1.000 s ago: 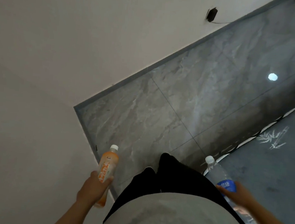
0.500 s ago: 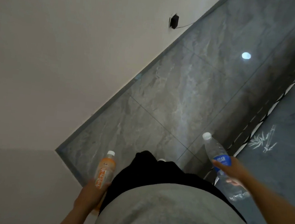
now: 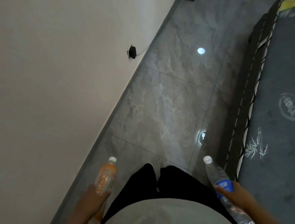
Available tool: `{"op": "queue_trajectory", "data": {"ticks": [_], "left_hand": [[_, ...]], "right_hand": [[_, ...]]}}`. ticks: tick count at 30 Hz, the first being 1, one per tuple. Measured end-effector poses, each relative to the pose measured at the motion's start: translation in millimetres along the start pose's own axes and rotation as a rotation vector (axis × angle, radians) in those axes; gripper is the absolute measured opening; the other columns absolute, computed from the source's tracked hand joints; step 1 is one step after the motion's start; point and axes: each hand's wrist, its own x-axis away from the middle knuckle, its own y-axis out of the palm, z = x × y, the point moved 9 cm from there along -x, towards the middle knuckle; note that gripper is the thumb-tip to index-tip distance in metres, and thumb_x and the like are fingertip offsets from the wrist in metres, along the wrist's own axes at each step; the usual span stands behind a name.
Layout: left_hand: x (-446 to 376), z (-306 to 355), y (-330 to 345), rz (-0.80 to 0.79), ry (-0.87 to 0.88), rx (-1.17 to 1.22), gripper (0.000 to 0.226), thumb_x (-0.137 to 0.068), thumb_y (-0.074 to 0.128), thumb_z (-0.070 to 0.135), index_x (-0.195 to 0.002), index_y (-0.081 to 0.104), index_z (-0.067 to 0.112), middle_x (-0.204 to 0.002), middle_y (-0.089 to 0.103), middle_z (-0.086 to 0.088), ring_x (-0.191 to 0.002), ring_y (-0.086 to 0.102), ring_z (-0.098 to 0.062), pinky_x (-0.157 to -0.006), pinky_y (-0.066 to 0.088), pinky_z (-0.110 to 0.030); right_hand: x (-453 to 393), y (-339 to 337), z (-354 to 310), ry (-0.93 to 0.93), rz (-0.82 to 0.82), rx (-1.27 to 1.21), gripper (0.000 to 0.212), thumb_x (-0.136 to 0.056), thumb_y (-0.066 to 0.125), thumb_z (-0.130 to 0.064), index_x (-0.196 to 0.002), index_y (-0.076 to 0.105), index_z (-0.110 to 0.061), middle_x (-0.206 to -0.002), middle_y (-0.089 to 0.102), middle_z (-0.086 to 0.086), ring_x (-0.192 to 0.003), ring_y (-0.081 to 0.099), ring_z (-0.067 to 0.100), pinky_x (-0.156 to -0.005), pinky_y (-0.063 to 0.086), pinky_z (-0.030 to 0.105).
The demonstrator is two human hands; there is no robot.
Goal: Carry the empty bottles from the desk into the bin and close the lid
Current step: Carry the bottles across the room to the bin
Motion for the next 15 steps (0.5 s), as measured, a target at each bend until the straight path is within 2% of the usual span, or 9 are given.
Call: {"op": "queue_trajectory", "data": {"ticks": [3, 7, 10, 12, 15], "left_hand": [[-30, 61, -29, -0.012, 0.081, -0.11, 0.065, -0.079, 0.063, 0.048, -0.127, 0.044, 0.007, -0.123, 0.058, -0.017, -0.108, 0.057, -0.032, -0.077, 0.04, -0.031], [-63, 145, -52, 0.006, 0.198, -0.161, 0.062, -0.077, 0.064, 0.05, -0.12, 0.048, 0.009, -0.114, 0.062, -0.016, -0.094, 0.06, -0.029, -0.07, 0.04, -0.029], [-85, 194, -60, -0.005, 0.211, -0.246, 0.065, -0.077, 0.059, 0.057, -0.122, 0.046, 0.012, -0.118, 0.061, -0.016, -0.106, 0.059, -0.034, -0.086, 0.048, -0.038], [-99, 221, -61, -0.007, 0.21, -0.255, 0.066, -0.077, 0.058, 0.058, -0.122, 0.045, 0.012, -0.118, 0.06, -0.015, -0.105, 0.059, -0.034, -0.09, 0.048, -0.043], [-110, 252, -58, -0.013, 0.208, -0.241, 0.065, -0.077, 0.061, 0.055, -0.121, 0.046, 0.01, -0.112, 0.061, -0.015, -0.099, 0.06, -0.033, -0.085, 0.048, -0.039]], "right_hand": [[-5, -1, 14, 0.075, 0.019, -0.096, 0.059, -0.079, 0.071, -0.039, -0.114, 0.054, 0.006, -0.107, 0.064, 0.027, -0.098, 0.062, 0.039, -0.087, 0.047, 0.042], [-17, -6, 25, 0.159, 0.048, -0.196, 0.054, -0.077, 0.072, -0.038, -0.106, 0.059, 0.006, -0.101, 0.066, 0.026, -0.095, 0.063, 0.038, -0.085, 0.048, 0.041], [-39, -17, 17, 0.182, 0.024, -0.249, 0.048, -0.077, 0.072, -0.037, -0.097, 0.063, 0.006, -0.094, 0.068, 0.026, -0.092, 0.065, 0.039, -0.083, 0.048, 0.04], [-55, -35, 4, 0.19, 0.028, -0.261, 0.055, -0.078, 0.071, -0.04, -0.103, 0.061, 0.008, -0.102, 0.067, 0.028, -0.097, 0.064, 0.038, -0.085, 0.048, 0.039], [-76, -74, -28, 0.166, 0.051, -0.26, 0.062, -0.078, 0.069, -0.043, -0.115, 0.055, 0.005, -0.113, 0.063, 0.027, -0.106, 0.06, 0.039, -0.09, 0.044, 0.039]]}}
